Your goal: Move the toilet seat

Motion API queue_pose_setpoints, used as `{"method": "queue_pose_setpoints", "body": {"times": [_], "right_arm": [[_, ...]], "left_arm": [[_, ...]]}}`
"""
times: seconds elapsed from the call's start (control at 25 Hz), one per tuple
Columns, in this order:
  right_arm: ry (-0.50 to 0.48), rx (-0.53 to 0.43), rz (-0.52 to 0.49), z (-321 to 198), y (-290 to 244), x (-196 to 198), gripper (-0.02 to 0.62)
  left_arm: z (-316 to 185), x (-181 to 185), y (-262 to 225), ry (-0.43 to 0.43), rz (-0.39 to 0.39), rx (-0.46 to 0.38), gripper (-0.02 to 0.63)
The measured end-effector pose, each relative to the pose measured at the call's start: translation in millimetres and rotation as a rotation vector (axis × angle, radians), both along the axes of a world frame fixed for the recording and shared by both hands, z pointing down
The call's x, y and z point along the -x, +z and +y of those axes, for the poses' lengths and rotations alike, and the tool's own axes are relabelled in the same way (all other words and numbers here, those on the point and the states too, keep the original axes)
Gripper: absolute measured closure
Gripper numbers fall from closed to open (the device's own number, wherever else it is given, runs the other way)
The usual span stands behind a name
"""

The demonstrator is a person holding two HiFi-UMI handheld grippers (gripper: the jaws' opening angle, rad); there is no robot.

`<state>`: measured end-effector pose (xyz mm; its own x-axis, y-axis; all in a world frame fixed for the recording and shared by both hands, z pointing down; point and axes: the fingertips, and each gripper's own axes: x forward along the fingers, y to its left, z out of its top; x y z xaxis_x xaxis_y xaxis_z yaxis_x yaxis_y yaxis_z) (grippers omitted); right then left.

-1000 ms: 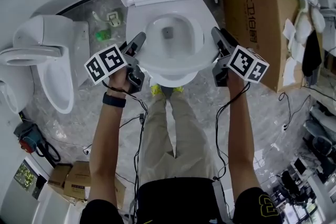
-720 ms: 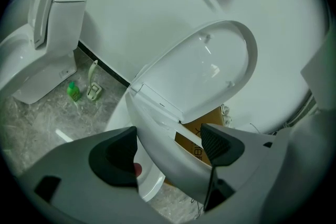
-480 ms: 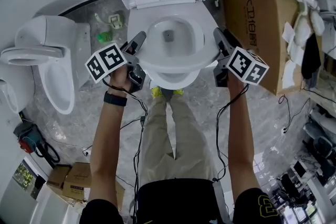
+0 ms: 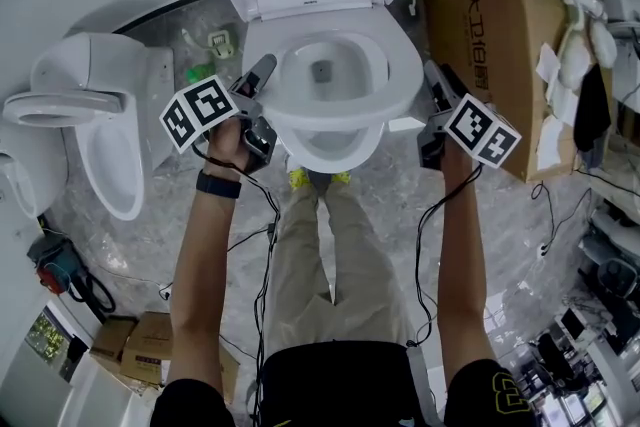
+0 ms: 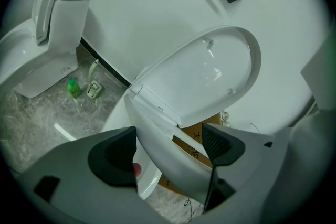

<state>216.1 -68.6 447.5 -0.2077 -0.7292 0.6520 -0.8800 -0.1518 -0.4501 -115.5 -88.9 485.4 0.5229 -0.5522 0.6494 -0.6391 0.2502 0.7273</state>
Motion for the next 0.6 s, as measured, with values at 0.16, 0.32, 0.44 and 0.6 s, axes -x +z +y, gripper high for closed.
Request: {"method": "queue_pose_setpoints", "body": {"times": [0.16,0.32,0.44,0.6], "right_arm": [[0.001,-0.004,0.003,1.8,-1.4,0.1,0.415],[-0.005,-0.001,0.006,2.5,-1.6,-0.7,0.420],[-0.003,-0.006,0.006,1.3,-2.1,-0.1,0.423],[-0.007,-0.004,0.010,-1.2,-3.3,1.3,0.433]], "left_arm": [[-3.1,0.6,-1.2,-0.006,0.005,0.011,0.216],[-9.1,-0.4,-3.7,-0.007,0.010,0.024,0.215],[-13.9,0.8,-6.0,-0.014,0.018,0.032,0.212],[-18.6,1.8,-8.2,-0.029,0.031,0.039,0.209]]}}
